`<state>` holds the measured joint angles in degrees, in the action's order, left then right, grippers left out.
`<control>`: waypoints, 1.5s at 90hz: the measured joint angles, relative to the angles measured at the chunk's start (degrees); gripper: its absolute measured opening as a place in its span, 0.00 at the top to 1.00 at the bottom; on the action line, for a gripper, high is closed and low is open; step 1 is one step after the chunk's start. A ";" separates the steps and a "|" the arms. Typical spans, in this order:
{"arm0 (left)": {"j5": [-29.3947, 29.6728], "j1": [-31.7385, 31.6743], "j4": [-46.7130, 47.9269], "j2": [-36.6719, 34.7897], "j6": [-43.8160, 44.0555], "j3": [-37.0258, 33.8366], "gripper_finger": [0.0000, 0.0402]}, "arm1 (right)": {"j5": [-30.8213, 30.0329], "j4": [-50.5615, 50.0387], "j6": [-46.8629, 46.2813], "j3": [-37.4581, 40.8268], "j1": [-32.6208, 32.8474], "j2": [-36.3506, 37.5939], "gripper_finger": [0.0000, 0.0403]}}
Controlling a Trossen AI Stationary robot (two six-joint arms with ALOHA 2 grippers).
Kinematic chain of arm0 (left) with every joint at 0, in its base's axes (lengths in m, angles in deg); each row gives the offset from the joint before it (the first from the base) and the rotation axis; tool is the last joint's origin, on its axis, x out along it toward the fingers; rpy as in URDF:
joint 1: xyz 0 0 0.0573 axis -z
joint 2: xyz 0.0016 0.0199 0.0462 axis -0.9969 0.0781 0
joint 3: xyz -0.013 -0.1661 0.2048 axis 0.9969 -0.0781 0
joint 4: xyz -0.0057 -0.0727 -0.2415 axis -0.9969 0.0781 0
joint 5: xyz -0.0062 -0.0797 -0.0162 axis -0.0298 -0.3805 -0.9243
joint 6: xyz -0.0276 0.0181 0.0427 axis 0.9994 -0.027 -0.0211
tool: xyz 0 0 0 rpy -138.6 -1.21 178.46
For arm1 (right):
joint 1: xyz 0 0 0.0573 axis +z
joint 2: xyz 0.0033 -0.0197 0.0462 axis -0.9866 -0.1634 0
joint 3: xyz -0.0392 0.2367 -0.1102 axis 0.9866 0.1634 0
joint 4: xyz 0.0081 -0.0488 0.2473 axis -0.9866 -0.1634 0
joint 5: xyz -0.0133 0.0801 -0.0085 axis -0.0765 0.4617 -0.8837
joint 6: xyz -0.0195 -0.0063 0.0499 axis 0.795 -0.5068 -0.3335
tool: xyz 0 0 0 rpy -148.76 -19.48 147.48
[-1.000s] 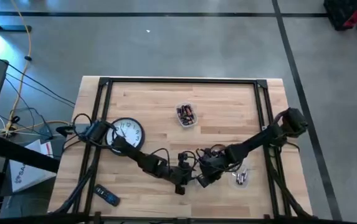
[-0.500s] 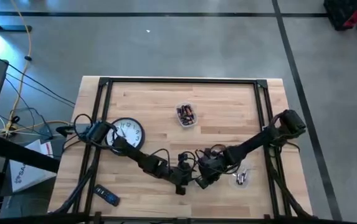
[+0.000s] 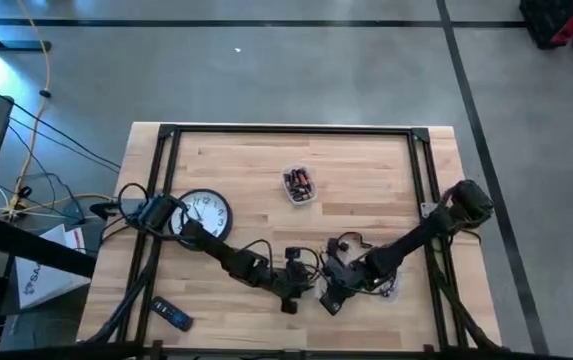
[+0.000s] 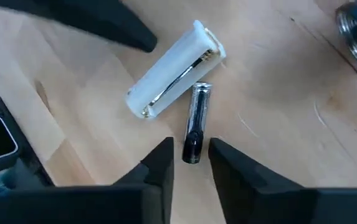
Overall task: Insert battery
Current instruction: Insert the silver battery into the battery holder
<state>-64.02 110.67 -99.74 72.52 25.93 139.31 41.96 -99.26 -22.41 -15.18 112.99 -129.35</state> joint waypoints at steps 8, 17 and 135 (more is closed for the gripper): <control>-0.04 0.00 0.02 0.00 0.77 0.00 0.67 | -3.37 -0.04 0.60 0.00 1.43 0.00 0.79; -0.07 0.02 0.00 0.00 1.41 0.00 0.67 | -7.68 -0.45 2.00 0.00 3.11 -0.01 0.79; -1.29 -0.77 3.06 -4.11 3.38 0.00 0.67 | -24.37 0.51 21.05 -0.19 10.26 -6.27 0.79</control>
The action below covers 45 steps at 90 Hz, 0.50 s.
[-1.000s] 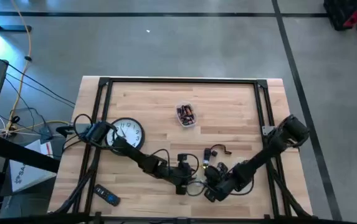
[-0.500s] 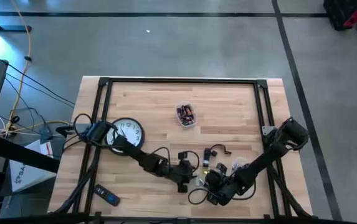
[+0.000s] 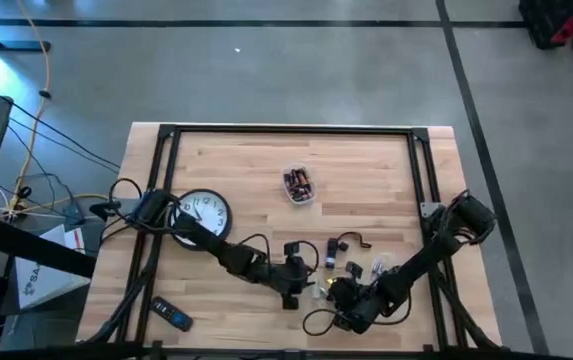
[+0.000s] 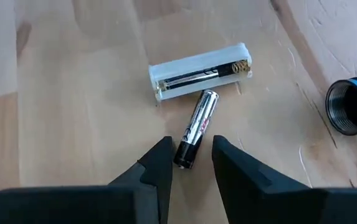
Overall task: Insert battery
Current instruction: Insert the silver battery into the battery holder
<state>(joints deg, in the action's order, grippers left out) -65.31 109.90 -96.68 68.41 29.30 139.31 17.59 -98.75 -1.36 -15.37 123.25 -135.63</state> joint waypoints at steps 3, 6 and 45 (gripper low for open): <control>-0.20 -0.04 0.08 0.00 0.06 0.00 0.67 | 0.22 -0.24 0.18 0.00 0.05 0.00 0.79; -0.57 -0.04 0.07 0.00 0.16 0.00 0.67 | 0.37 -0.41 0.34 -0.03 0.20 0.00 0.79; -5.42 0.56 1.08 0.15 2.94 0.00 0.67 | -0.97 -0.70 0.30 0.03 0.63 0.06 0.99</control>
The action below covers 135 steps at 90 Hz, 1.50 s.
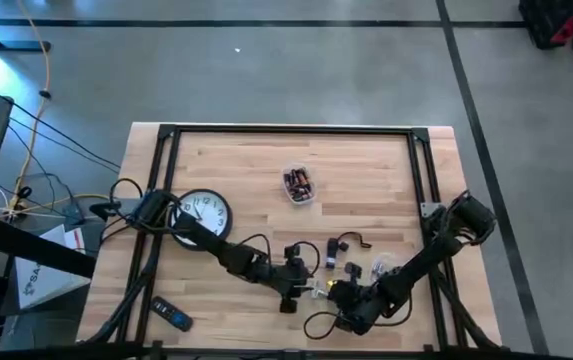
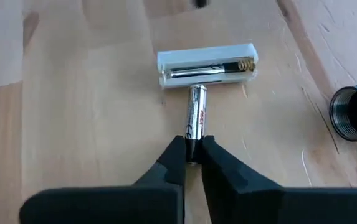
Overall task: Insert battery
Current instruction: Insert the silver battery into the battery holder
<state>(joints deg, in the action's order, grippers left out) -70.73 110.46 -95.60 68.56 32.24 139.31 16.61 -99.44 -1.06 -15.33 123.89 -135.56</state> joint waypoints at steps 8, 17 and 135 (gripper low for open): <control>0.24 1.12 0.57 0.05 -0.06 0.00 0.67 | -0.10 -0.24 -3.40 0.09 0.00 0.58 0.99; 1.16 2.60 0.74 0.08 -0.44 0.00 0.67 | -0.30 -0.65 -8.09 0.13 0.04 1.89 1.00; 2.21 -0.23 -0.23 4.00 -2.89 -0.02 0.51 | 1.87 -8.28 -36.30 -8.28 -3.50 0.86 1.00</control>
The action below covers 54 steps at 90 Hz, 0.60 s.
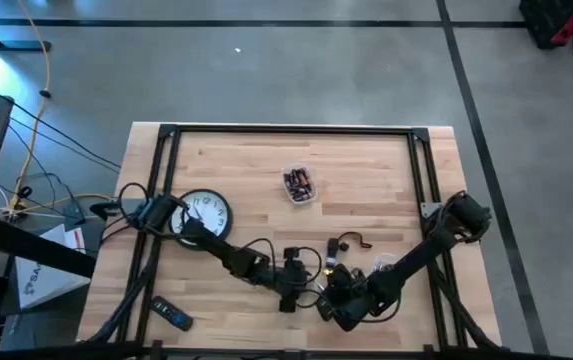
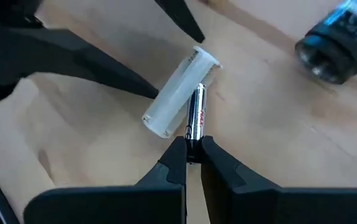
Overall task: Insert battery
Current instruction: Insert the silver battery into the battery holder
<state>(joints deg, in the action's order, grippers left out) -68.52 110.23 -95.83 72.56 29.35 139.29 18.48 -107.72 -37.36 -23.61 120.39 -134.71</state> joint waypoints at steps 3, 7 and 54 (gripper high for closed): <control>-0.02 0.00 -0.02 0.00 0.00 0.00 0.49 | -0.41 -0.03 0.01 0.00 0.00 0.00 1.00; -0.04 0.01 0.02 0.00 -0.02 0.00 0.48 | -1.03 -0.06 0.03 0.00 0.00 0.00 1.00; -0.20 0.07 0.38 0.00 -0.07 0.00 0.46 | 0.27 0.25 2.02 -0.03 -1.10 0.02 1.00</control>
<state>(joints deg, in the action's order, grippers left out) -68.72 110.29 -95.46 72.56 29.28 139.29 18.75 -107.48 -35.34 -23.64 119.29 -134.69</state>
